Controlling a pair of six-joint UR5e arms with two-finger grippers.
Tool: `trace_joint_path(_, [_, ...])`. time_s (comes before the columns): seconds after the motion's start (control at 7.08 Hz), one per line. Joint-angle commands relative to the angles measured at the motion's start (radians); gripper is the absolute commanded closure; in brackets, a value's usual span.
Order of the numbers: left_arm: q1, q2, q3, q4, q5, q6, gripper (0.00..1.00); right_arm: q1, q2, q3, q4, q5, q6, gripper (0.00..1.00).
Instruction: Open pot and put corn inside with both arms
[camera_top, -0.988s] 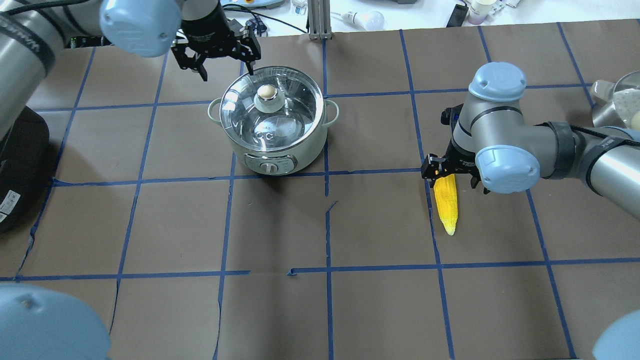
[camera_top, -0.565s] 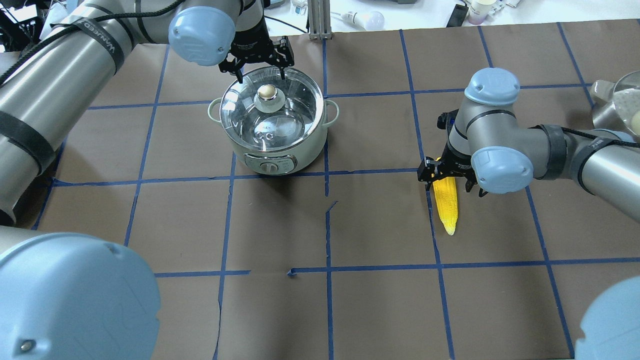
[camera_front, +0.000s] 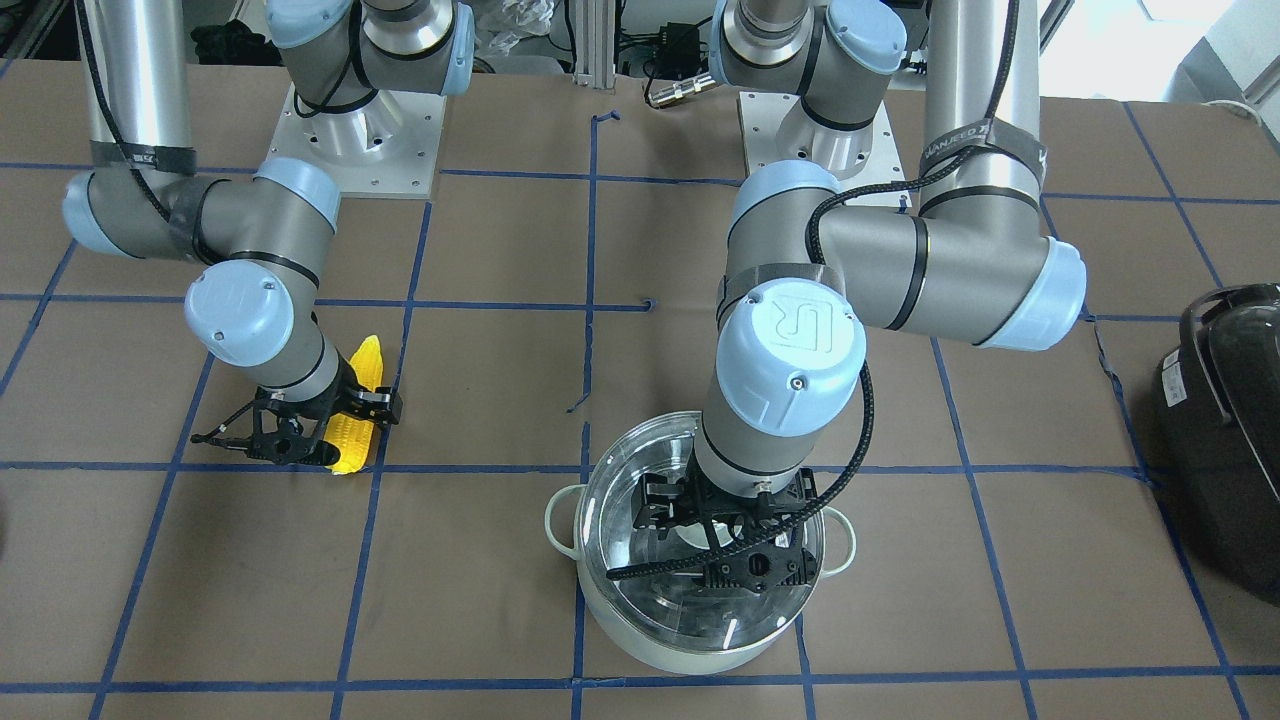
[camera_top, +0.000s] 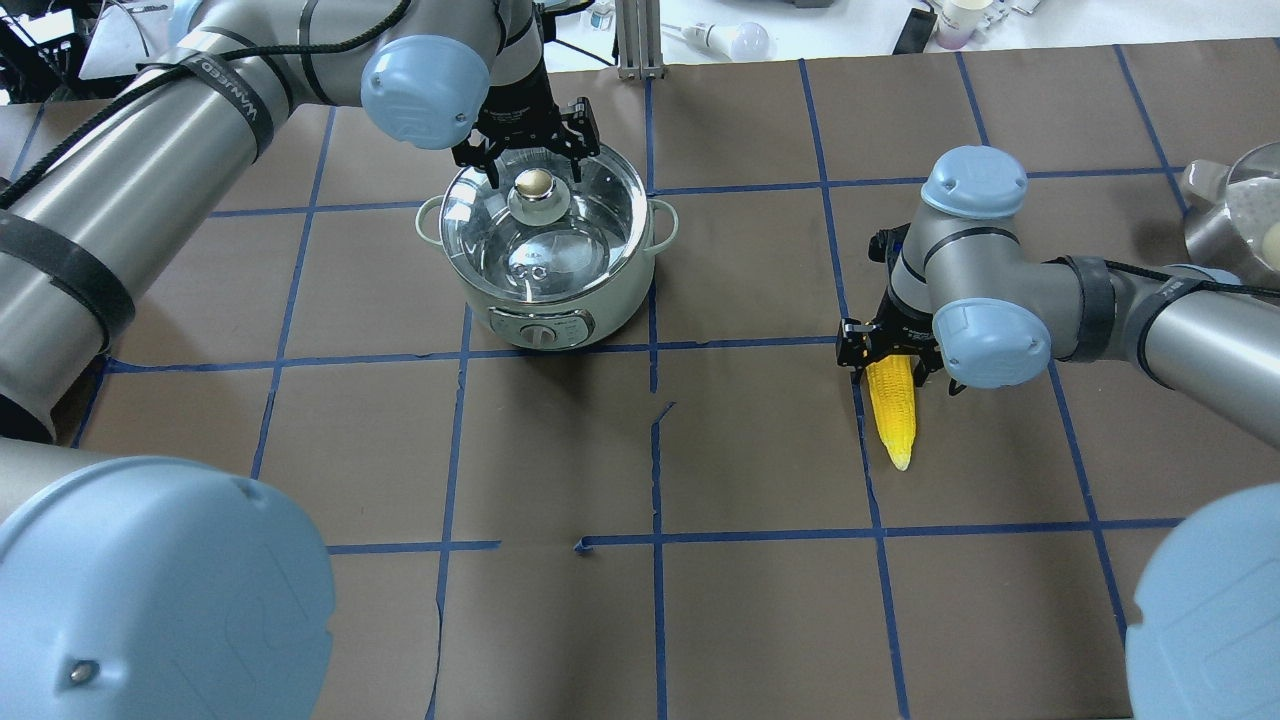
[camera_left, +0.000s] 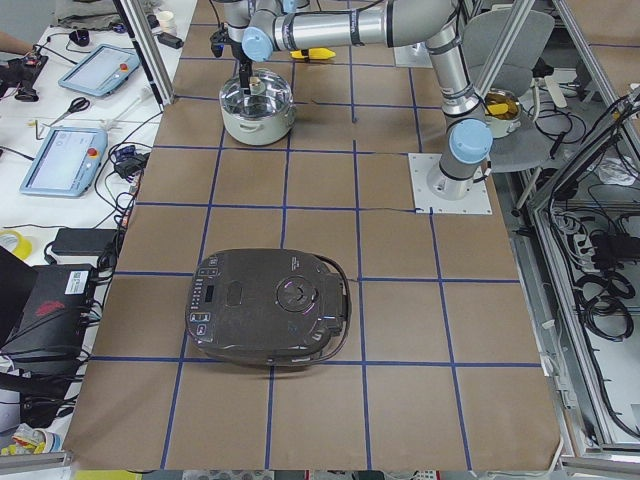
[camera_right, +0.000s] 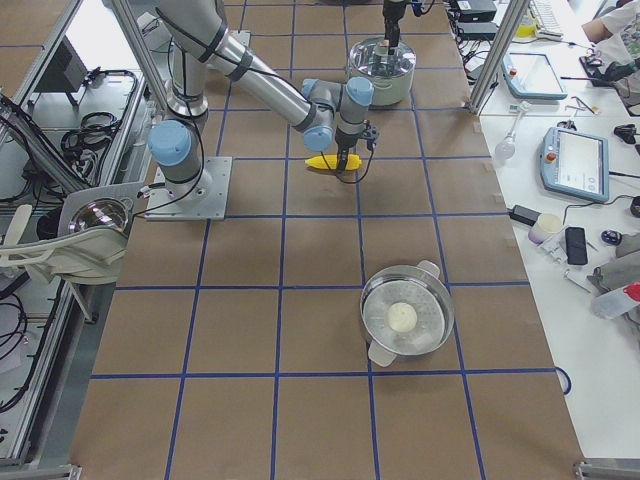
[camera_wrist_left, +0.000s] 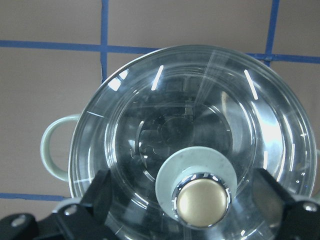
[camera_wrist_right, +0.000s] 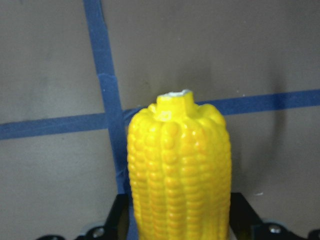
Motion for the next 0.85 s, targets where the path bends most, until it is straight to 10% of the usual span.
trace_joint_path(0.0, [-0.002, -0.001, -0.005, -0.004, 0.001, 0.001, 0.27, -0.001, -0.009, -0.039, -0.003, -0.001, -0.001, 1.0])
trace_joint_path(0.28, [-0.004, 0.014, -0.005, -0.011, 0.001, 0.001, 0.57, 0.012, -0.031, -0.196, 0.102, -0.001, 0.002, 1.0])
trace_joint_path(0.71, [-0.005, 0.028, -0.003, -0.036, 0.001, 0.004, 0.76, 0.061, -0.023, -0.483, 0.361, 0.055, 0.022, 1.0])
